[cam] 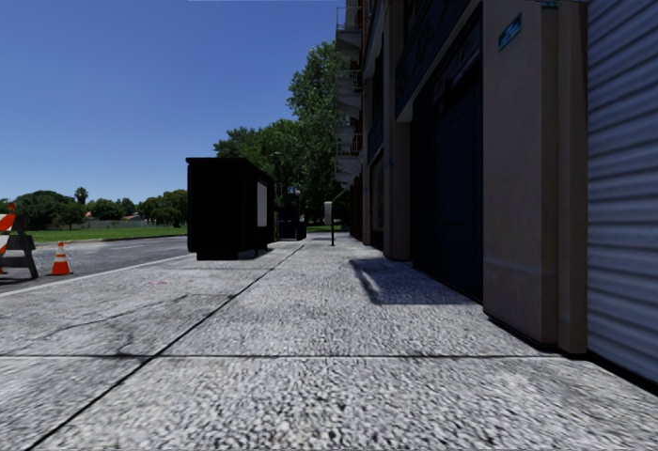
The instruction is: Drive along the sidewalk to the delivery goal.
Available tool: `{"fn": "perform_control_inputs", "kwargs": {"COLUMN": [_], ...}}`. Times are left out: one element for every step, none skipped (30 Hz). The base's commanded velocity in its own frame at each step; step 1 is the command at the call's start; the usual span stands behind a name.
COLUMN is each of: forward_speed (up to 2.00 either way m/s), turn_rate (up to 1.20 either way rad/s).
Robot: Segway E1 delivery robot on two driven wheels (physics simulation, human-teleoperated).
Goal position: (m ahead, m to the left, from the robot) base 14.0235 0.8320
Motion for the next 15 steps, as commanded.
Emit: {"fn": "perform_control_inputs", "kwargs": {"forward_speed": [1.86, 1.85, 1.85, 1.87, 1.88, 1.89, 1.89, 1.89, 1.89, 1.90, 1.90, 1.90, 1.91, 1.91, 1.91], "turn_rate": [0.00, 0.02, 0.02, 0.17, 0.24, 0.33, 0.33, 0.35, 0.35, 0.29, 0.29, 0.19, 0.13, 0.13, 0.00]}}
